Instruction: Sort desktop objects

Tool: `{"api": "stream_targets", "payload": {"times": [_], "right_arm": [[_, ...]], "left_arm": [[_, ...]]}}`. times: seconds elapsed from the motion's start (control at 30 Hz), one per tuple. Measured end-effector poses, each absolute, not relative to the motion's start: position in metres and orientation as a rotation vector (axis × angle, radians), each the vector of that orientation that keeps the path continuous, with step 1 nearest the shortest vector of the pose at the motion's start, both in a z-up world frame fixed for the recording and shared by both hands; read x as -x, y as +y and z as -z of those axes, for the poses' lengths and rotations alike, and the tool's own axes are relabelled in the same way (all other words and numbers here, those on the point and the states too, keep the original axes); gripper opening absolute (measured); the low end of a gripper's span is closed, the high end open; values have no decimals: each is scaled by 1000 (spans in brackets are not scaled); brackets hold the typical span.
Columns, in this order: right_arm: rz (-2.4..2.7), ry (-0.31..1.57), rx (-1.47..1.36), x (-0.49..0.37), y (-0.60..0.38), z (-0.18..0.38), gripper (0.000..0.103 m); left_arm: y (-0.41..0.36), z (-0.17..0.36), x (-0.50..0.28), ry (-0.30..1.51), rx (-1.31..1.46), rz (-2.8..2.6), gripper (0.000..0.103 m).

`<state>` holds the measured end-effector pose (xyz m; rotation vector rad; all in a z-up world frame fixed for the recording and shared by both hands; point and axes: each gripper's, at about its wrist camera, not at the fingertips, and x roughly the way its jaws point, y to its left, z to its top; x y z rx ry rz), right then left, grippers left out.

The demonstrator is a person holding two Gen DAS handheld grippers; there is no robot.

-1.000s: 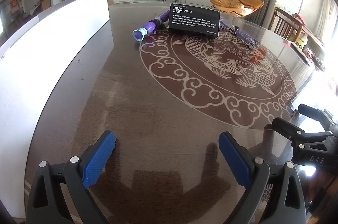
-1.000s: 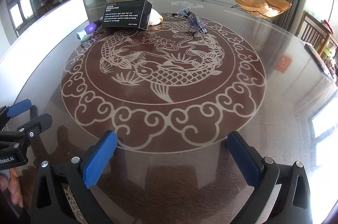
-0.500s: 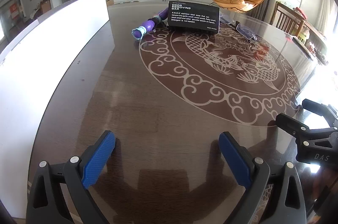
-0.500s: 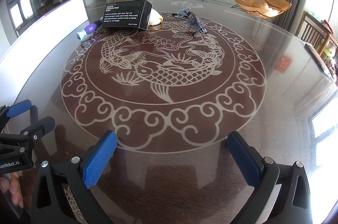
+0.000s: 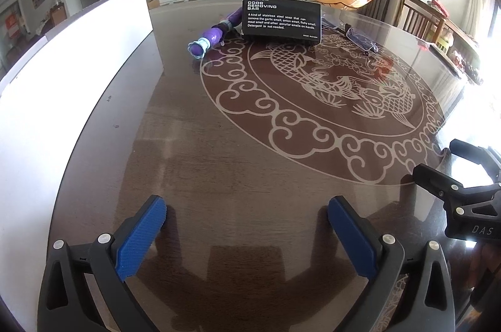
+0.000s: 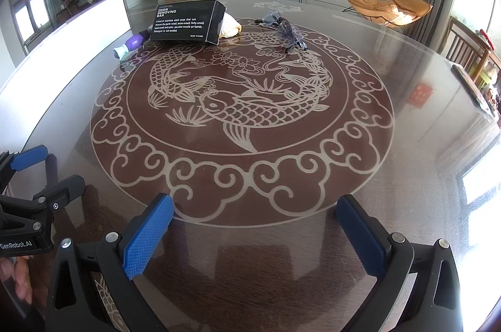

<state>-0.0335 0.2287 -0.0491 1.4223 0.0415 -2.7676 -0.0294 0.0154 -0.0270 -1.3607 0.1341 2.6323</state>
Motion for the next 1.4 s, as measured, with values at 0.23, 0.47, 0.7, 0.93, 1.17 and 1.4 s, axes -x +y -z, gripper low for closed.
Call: {"api": "stream_targets", "payload": {"times": [0.23,0.47,0.7,0.93,1.17,1.4], "right_arm": [[2775,99,-1417,82,247,37,103],[2886,-69,-1286,216,262,-15,103],[2768,122,-1373,265,204,-1,100],[2530,271,-1253,184,184,5,100],[2691,20,-1470,247,278,23,99],[2681,163,-1501,275,258,39,93]], "left_arm": [[13,27,28,115,1364,-2664,103],[12,27,27,106,1362,-2664,103],[10,26,26,65,1344,-2660,103],[15,27,27,106,1362,-2665,103],[12,26,25,81,1352,-2664,103],[12,26,24,67,1347,-2664,103]]}}
